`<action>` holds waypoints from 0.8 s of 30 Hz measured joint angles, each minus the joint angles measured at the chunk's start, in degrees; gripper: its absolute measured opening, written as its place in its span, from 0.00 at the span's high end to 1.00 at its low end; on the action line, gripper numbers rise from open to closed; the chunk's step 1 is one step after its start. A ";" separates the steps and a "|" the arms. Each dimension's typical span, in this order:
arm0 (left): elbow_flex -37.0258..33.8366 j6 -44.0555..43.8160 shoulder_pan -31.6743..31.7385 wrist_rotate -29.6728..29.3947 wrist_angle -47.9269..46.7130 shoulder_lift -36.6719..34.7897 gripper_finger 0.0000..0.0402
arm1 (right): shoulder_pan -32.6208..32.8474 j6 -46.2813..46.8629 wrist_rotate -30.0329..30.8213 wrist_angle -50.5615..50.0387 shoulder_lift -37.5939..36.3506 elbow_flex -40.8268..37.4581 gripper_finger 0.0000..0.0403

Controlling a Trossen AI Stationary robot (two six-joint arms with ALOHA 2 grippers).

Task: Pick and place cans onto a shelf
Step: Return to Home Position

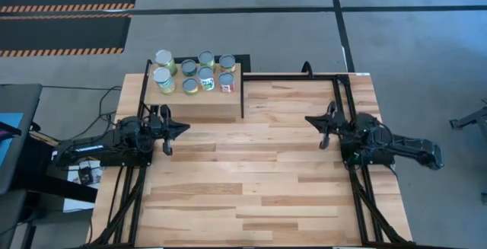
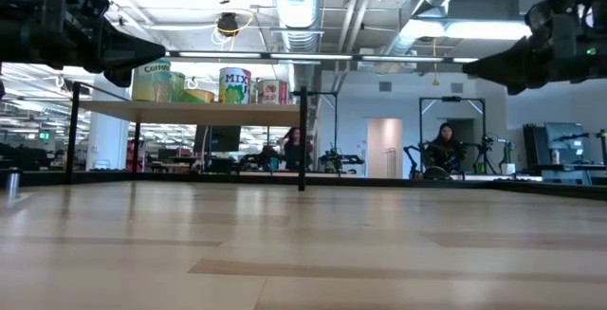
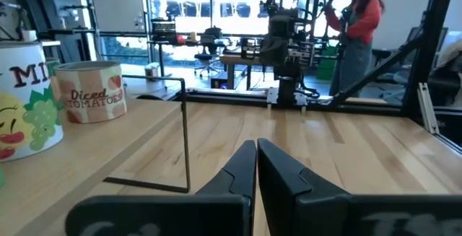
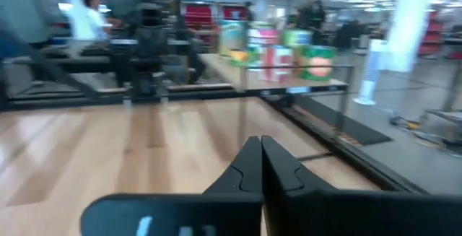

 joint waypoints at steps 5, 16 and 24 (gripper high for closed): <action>-0.04 -0.39 0.00 -0.60 0.00 0.12 0.99 | -5.76 -0.04 -0.64 -0.12 1.87 -0.02 0.94; -0.08 -0.50 -0.02 -1.93 -0.10 0.12 0.99 | -10.87 -0.35 0.10 0.05 3.43 -0.02 0.89; -0.09 -1.16 -0.02 -1.91 -0.11 0.12 0.99 | -10.90 -0.41 0.10 0.05 3.45 -0.02 0.89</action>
